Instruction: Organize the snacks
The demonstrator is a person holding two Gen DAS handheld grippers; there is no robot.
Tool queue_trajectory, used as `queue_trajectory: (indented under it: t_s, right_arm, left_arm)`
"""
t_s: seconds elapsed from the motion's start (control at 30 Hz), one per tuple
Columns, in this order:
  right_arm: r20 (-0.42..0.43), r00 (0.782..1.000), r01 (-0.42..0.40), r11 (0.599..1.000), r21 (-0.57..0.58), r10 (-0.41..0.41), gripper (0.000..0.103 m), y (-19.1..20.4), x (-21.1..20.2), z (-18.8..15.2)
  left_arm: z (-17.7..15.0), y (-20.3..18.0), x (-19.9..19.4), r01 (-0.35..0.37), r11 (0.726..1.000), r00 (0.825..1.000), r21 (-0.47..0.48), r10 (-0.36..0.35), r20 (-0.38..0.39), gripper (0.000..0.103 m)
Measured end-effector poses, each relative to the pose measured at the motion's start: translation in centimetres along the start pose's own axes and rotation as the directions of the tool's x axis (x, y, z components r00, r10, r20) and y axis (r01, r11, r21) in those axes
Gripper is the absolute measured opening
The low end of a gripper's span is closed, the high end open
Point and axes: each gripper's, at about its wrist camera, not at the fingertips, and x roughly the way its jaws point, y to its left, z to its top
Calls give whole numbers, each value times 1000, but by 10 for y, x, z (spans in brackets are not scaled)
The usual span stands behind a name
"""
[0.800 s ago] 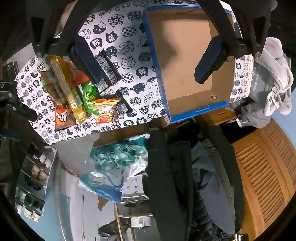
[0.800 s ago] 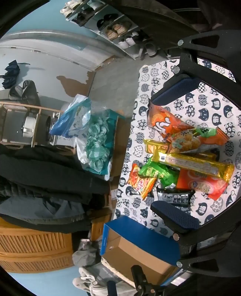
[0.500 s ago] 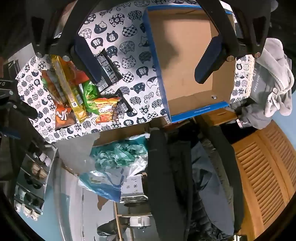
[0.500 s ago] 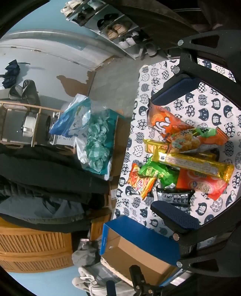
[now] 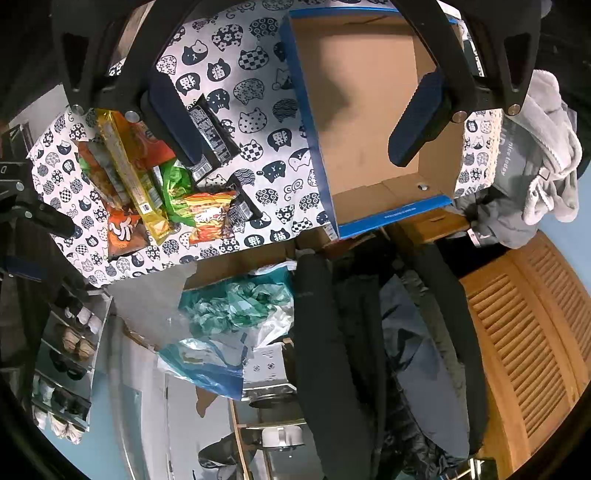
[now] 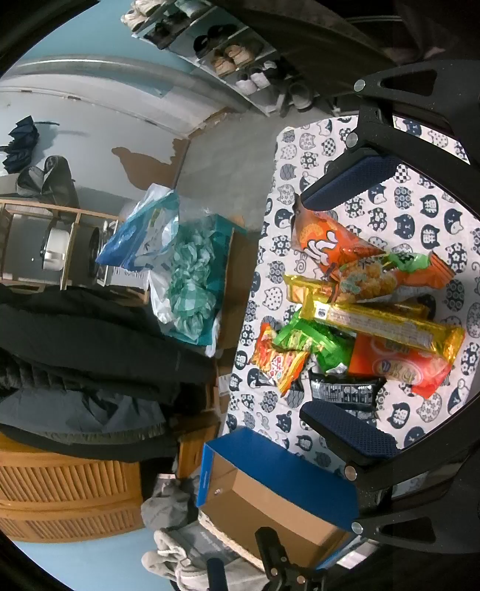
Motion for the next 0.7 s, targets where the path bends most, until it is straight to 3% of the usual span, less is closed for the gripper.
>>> queue_trajectory:
  t_s: [0.7]
  right_arm:
    - [-7, 1000, -13, 1000, -13, 13, 100, 4, 1, -3]
  left_arm:
    - [-1, 0, 1, 6, 1000, 1000, -1, -6, -3, 102]
